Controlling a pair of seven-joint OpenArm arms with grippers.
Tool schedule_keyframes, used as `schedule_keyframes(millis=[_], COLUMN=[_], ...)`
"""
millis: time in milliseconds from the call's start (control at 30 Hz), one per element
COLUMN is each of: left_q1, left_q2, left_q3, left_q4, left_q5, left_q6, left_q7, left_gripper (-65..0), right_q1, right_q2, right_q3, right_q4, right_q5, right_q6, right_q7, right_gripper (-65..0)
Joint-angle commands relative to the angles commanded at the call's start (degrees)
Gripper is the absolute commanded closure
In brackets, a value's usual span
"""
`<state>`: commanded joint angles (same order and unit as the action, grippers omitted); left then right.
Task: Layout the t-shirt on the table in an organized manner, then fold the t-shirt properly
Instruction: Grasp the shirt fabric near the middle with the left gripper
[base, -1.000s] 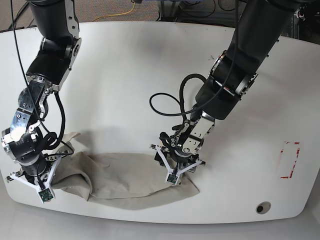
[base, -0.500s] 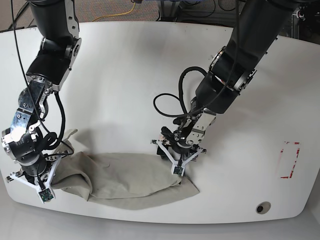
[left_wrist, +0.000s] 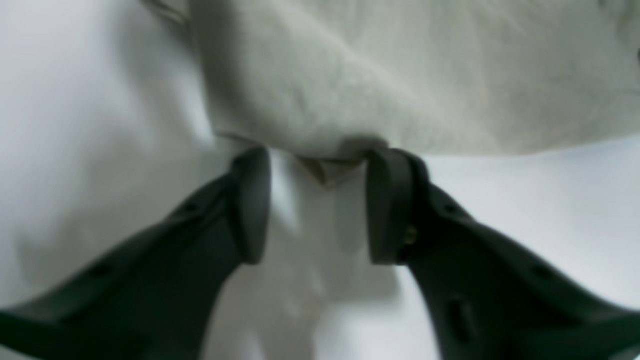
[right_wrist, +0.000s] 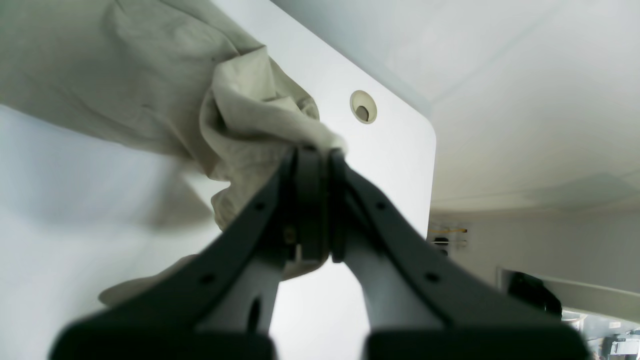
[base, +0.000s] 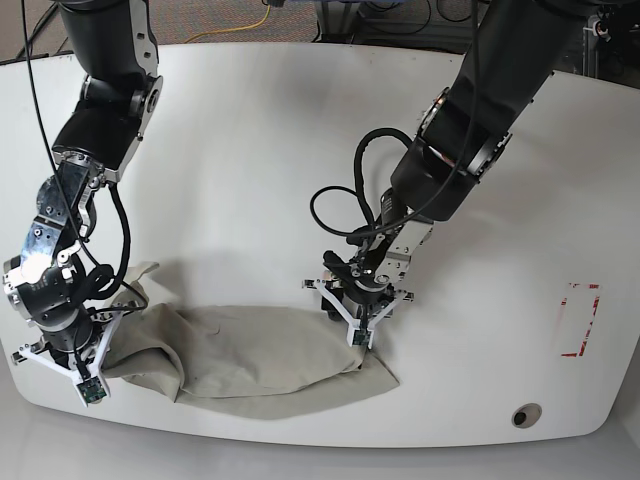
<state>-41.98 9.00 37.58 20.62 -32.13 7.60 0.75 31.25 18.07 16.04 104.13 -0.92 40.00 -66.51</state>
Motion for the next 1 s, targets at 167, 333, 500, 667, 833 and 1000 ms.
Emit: schedule_keyframes(millis=[167, 333, 500, 667, 833, 1000], left_q1=[1.1, 2.1, 3.4, 5.1, 8.4, 12.7], left_q2=[0.0, 0.0, 0.0, 0.0, 0.0, -3.2], left_q3=[-0.5, -0.2, -0.3, -0.4, -0.6, -0.6], left_q4=[0.0, 0.0, 0.8, 4.3, 12.4, 25.1], left_q5=[0.1, 0.2, 0.2, 0.1, 0.0, -0.1], left_q6=[0.1, -0.1, -0.2, -0.1, 0.2, 3.3], left_q7=[-3.7, -6.2, -6.7, -7.6, -4.1, -0.4], left_gripper=[-10.7, -2.6, -2.2, -2.1, -0.7, -0.8], right_q1=[-1.2, -2.5, -3.8, -3.9, -3.9, -3.9], right_q2=[0.0, -1.3, -1.4, -1.5, -1.5, -1.2], right_q3=[-0.1, 0.0, 0.0, 0.0, 0.0, 0.0], right_q4=[2.1, 3.0, 3.0, 3.8, 3.8, 3.8], right_q5=[0.0, -0.1, -0.1, -0.1, -0.1, -0.1], right_q6=[0.00, 0.00, 0.00, 0.00, 0.00, 0.00], right_q7=[0.0, 0.0, 0.0, 0.0, 0.0, 0.0], right_gripper=[-0.3, -0.3, -0.3, -0.3, -0.3, -0.3])
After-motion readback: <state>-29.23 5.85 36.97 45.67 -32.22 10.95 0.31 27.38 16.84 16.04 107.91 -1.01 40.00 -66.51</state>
